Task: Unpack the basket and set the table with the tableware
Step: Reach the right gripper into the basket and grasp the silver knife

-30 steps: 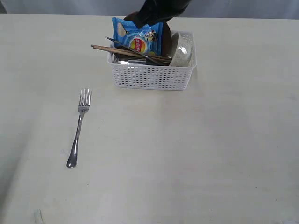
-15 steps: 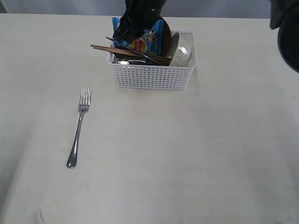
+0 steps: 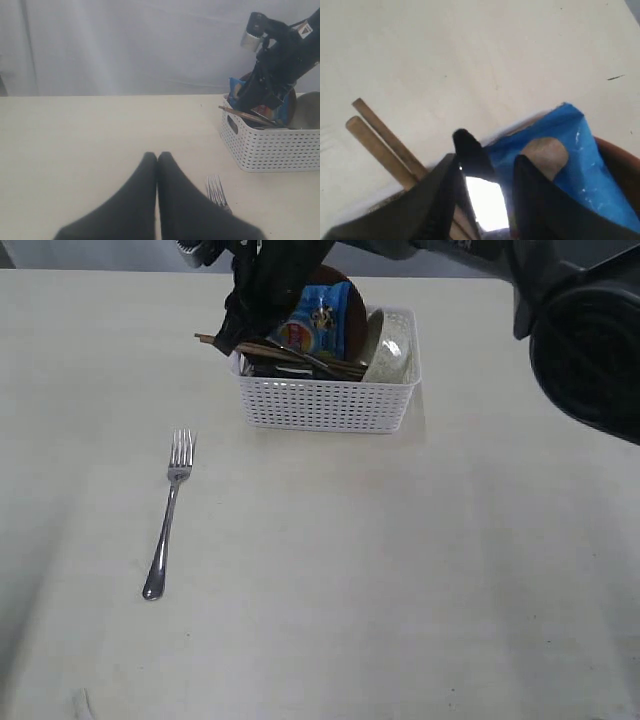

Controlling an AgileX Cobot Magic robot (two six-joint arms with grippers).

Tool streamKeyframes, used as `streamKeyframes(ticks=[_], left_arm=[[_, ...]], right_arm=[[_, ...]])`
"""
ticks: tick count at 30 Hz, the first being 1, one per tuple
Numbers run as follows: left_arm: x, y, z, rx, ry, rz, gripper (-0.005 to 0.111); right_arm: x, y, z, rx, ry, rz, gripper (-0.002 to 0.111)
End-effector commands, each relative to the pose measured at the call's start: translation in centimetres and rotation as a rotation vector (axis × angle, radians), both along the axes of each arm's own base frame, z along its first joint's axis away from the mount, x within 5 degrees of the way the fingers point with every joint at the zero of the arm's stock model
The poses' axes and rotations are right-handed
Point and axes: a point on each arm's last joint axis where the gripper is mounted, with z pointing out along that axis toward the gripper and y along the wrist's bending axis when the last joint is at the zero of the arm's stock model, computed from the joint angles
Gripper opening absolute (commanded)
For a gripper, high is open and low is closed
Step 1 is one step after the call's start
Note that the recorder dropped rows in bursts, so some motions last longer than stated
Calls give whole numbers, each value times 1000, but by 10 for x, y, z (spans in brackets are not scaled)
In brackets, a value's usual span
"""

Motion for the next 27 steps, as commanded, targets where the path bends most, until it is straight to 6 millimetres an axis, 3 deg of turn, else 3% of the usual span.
streamKeyframes(ticks=[1,6,7,12,27], left_arm=[[0,0,0,-5,-6,-1,0],[0,0,0,-5,-6,-1,0],[0,0,0,-5,-6,-1,0],[0,0,0,-5,-6,-1,0],[0,0,0,-5,-6,-1,0]], right_arm=[[4,0,-6,-13,-24,0,32],[4,-1,0,-18,-40,-1,1],[4,-1,2,-15,-43,-1,0],[2,-3,22,8,-73,-2,-1],[-21,-20,111,86,-96,-56,-1]])
